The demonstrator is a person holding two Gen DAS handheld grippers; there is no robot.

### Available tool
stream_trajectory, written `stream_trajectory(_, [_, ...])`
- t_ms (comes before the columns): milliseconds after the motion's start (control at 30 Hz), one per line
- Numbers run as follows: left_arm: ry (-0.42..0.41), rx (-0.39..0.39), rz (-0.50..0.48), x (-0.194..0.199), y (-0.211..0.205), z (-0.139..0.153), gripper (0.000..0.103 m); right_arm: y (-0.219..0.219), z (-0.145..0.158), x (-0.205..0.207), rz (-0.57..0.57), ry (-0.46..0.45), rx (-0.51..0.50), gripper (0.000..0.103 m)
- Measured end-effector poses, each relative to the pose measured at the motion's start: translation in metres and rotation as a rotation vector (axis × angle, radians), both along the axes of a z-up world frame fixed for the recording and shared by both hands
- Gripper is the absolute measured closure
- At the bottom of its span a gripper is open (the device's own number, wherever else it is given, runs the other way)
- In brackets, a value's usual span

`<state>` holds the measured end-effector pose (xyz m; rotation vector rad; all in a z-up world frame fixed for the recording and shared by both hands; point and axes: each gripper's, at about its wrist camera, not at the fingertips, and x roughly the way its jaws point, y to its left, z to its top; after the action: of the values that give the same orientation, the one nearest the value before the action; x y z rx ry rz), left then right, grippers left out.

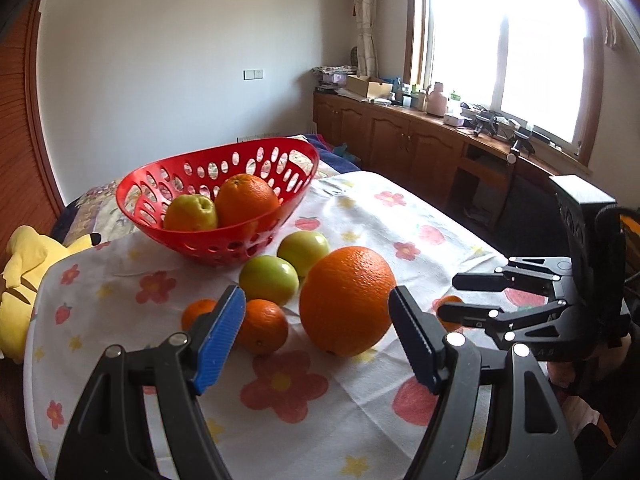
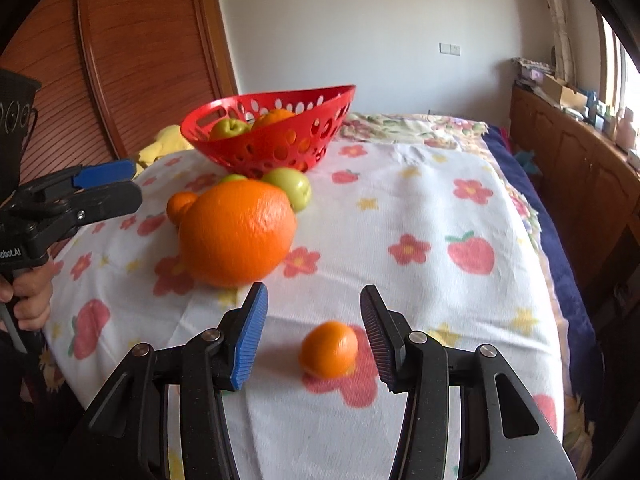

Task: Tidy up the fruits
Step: 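Grasp the large orange with the left tool while the right tool grasps a mandarin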

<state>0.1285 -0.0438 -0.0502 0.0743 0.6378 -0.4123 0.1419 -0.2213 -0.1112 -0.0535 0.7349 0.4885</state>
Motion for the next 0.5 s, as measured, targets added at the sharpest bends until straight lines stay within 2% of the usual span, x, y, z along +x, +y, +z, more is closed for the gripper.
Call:
stream_trajectory(333, [0.023,0.007,-0.012,0.004,-0.012,-0.008,0.029,-0.008,-0.016,0.002,-0.042,0.036,-0.036,0.062])
stream_trajectory(433, [0.029,0.012,-0.019,0.007,-0.016,-0.009,0.029,-0.014,-0.017,0.004,-0.049,0.049,-0.024,0.070])
stream_trajectory(500, [0.032,0.020,-0.032,0.010,-0.020,-0.010,0.029,-0.015,-0.017,0.003,-0.042,0.048,-0.028,0.071])
